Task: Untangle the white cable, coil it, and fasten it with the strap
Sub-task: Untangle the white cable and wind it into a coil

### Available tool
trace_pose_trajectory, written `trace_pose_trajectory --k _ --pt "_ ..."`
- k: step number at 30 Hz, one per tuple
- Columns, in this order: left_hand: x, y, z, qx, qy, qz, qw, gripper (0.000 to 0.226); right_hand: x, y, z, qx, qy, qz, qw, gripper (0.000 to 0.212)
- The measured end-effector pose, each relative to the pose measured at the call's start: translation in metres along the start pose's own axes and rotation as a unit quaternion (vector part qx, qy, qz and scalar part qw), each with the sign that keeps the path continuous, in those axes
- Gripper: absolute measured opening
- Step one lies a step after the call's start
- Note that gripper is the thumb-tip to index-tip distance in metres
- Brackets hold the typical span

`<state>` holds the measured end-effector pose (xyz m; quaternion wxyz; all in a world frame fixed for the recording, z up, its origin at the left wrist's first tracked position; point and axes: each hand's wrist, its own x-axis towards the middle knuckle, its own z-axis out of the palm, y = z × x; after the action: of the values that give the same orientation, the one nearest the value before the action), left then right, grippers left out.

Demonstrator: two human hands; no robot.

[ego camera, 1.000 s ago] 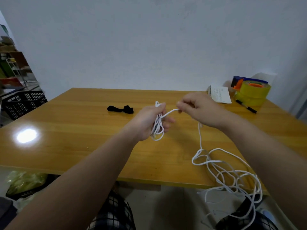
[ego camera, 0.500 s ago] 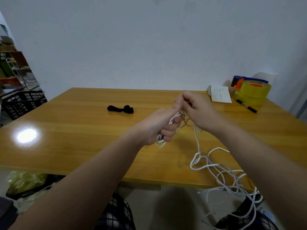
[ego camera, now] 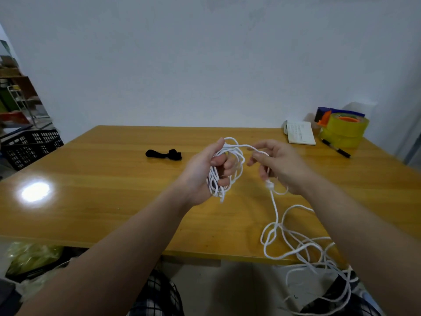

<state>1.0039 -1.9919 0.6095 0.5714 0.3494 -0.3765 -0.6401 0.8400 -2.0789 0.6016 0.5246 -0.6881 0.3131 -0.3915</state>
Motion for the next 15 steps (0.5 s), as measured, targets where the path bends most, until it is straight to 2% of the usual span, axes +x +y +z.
trace_pose_trajectory --k 2,3,4,5,6,7,9,11,13,15 --pt "-0.001 0.000 0.002 -0.021 -0.045 -0.036 0.998 0.055 0.005 0.007 0.004 -0.133 0.054 -0.035 0.989 0.017" --pt "-0.003 0.000 0.004 -0.034 -0.083 -0.065 0.994 0.054 0.006 0.009 0.003 -0.258 0.074 -0.048 0.962 0.022" --pt "-0.005 -0.001 0.008 -0.052 -0.127 -0.093 0.986 0.052 0.006 0.011 0.003 -0.412 0.081 -0.049 0.906 0.025" --pt "-0.007 -0.002 0.014 -0.070 -0.169 -0.111 0.977 0.051 0.005 0.014 0.003 -0.543 0.076 -0.041 0.835 0.027" --pt "-0.008 -0.002 0.019 -0.087 -0.195 -0.117 0.970 0.049 0.004 0.018 0.002 -0.614 0.069 -0.030 0.786 0.029" --pt "-0.009 -0.001 0.023 -0.102 -0.198 -0.113 0.968 0.047 0.003 0.022 0.002 -0.650 0.051 -0.016 0.758 0.030" --pt "-0.008 0.004 0.024 -0.142 -0.144 -0.077 0.976 0.049 -0.001 0.031 0.005 -0.679 0.017 0.002 0.734 0.036" --pt "-0.003 0.010 0.020 -0.184 -0.050 -0.016 0.982 0.053 -0.001 0.040 0.012 -0.690 0.000 -0.015 0.723 0.049" --pt "0.002 0.010 0.017 -0.196 0.010 0.030 0.980 0.055 0.000 0.047 0.017 -0.700 -0.014 -0.015 0.714 0.054" --pt "0.008 0.007 0.013 -0.186 0.043 0.062 0.980 0.056 0.000 0.046 0.019 -0.680 -0.040 -0.003 0.732 0.051"
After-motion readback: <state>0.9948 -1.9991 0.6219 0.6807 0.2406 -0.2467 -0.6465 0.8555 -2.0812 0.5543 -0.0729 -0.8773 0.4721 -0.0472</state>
